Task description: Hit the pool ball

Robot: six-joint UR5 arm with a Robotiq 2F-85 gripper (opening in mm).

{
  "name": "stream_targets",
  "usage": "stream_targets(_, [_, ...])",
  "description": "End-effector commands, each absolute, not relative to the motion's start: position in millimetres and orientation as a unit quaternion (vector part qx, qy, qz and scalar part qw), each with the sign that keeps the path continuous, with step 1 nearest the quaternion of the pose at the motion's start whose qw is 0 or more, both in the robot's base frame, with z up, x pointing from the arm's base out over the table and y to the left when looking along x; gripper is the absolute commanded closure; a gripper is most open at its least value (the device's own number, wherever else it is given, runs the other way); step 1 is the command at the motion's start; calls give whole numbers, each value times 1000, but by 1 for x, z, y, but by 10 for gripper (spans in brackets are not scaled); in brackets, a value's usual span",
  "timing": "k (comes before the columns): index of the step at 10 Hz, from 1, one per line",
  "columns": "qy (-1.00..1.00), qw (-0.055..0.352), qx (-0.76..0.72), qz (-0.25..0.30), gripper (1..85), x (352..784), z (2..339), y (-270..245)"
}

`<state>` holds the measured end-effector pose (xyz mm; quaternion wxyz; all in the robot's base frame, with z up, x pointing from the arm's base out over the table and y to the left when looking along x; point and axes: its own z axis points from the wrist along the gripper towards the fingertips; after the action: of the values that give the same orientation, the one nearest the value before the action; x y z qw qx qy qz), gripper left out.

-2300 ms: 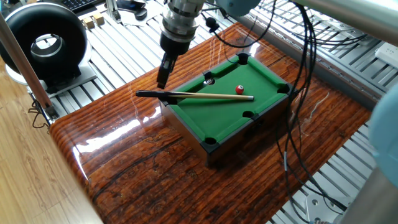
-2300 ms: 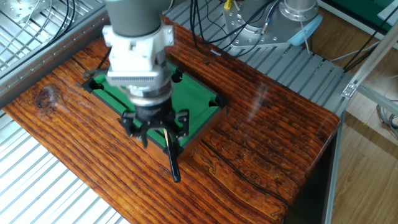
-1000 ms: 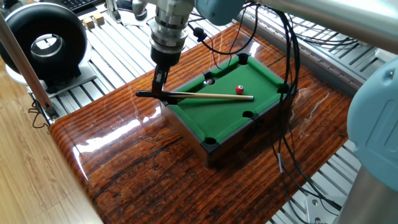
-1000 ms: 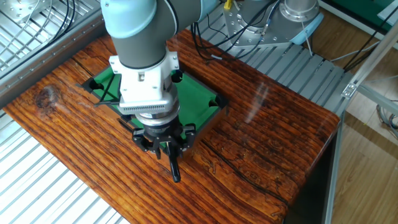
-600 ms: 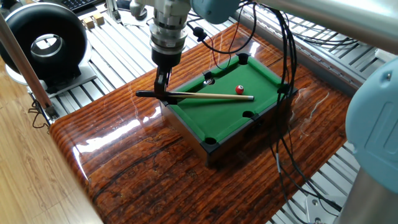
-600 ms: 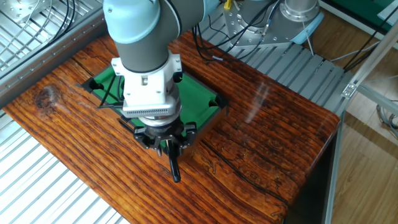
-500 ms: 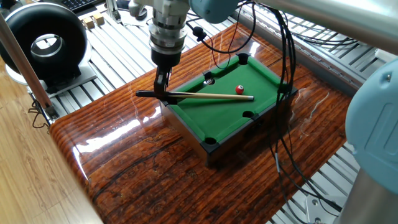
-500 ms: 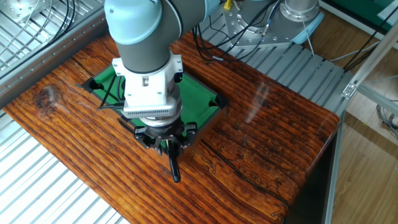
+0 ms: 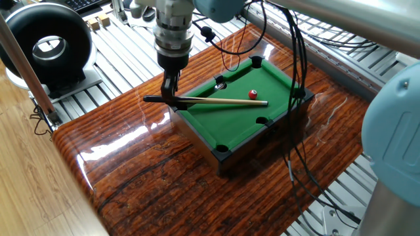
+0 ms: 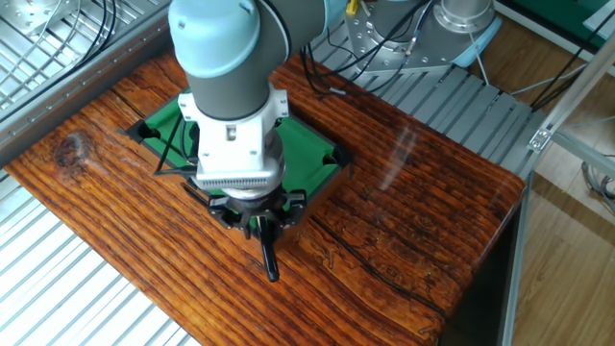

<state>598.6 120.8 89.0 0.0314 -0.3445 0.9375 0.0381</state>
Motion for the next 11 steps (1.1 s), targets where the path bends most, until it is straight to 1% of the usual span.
stream_targets(1, [940, 19, -340, 34, 373, 600, 87, 124])
stream_targets(4, [941, 12, -336, 18, 403, 602, 86, 122])
stream_targets(8, [943, 7, -333, 25, 427, 600, 84, 124])
stream_targets(11, [940, 8, -339, 27, 427, 601, 81, 124])
